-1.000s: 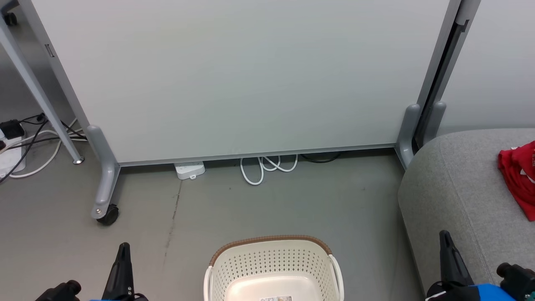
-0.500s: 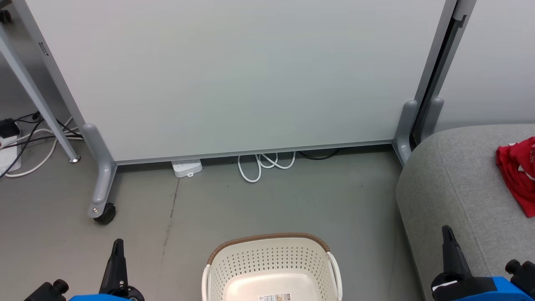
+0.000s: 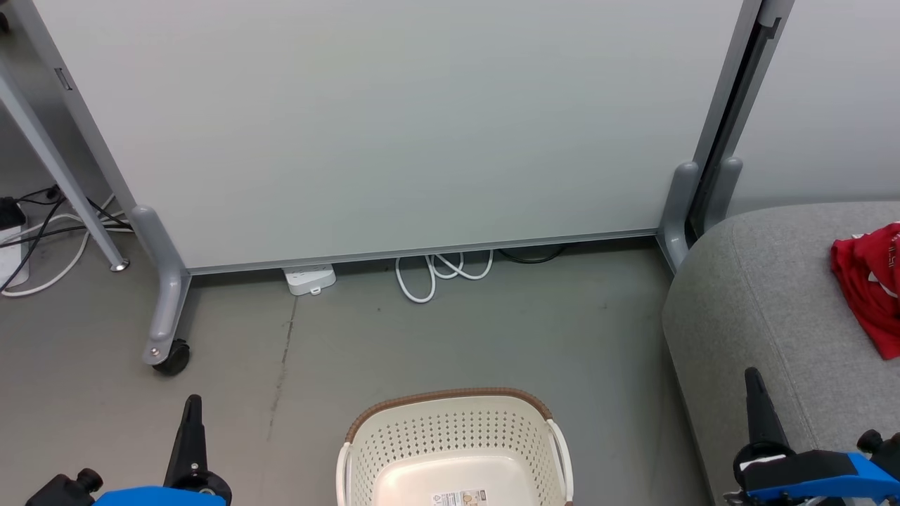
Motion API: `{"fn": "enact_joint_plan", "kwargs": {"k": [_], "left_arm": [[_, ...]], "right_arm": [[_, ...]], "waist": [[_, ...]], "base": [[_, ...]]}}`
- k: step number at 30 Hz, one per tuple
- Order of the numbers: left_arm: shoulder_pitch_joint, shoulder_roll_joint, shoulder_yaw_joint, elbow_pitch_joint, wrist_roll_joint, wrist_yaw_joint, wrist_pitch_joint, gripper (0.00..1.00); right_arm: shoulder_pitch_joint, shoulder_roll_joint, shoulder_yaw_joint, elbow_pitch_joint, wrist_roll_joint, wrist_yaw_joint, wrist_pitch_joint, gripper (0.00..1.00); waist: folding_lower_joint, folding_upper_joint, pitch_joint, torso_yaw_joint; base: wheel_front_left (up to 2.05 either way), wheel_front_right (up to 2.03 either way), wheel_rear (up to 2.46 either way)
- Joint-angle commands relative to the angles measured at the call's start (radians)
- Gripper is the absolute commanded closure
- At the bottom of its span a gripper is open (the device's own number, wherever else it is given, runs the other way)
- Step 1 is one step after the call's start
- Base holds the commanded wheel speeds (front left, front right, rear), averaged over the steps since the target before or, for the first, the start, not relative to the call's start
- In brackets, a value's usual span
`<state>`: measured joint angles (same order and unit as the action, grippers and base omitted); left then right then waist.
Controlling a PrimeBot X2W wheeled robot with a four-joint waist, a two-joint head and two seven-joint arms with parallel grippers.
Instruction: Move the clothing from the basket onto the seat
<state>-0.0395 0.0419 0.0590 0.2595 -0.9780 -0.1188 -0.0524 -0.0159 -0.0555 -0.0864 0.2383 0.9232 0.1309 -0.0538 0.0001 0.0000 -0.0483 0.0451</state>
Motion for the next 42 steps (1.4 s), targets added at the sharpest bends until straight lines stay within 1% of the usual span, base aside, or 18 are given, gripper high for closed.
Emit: {"fn": "enact_joint_plan", "kwargs": {"k": [1,21,42], "left_arm": [[-0.03,0.007,0.008,-0.013,-0.032,-0.008,0.009,1.0],[-0.046,0.009,0.025,-0.015,-0.24,-0.009,0.064,1.0],[-0.059,0.01,0.04,-0.016,-0.413,-0.011,0.111,1.0]], "right_arm": [[-0.025,0.0,-0.004,-0.009,0.039,0.0,0.008,1.0],[-0.052,0.002,-0.012,-0.004,0.263,0.0,0.064,1.0],[-0.075,0.004,-0.02,0.0,0.451,0.0,0.11,1.0]], "waist": [[-0.0001,0.0,0.001,-0.001],[-0.0001,0.0,0.015,-0.013],[-0.0001,0.0,0.029,-0.026]], "base": [[0.0,0.0,0.0],[0.0,0.0,0.0],[0.0,0.0,0.0]]}}
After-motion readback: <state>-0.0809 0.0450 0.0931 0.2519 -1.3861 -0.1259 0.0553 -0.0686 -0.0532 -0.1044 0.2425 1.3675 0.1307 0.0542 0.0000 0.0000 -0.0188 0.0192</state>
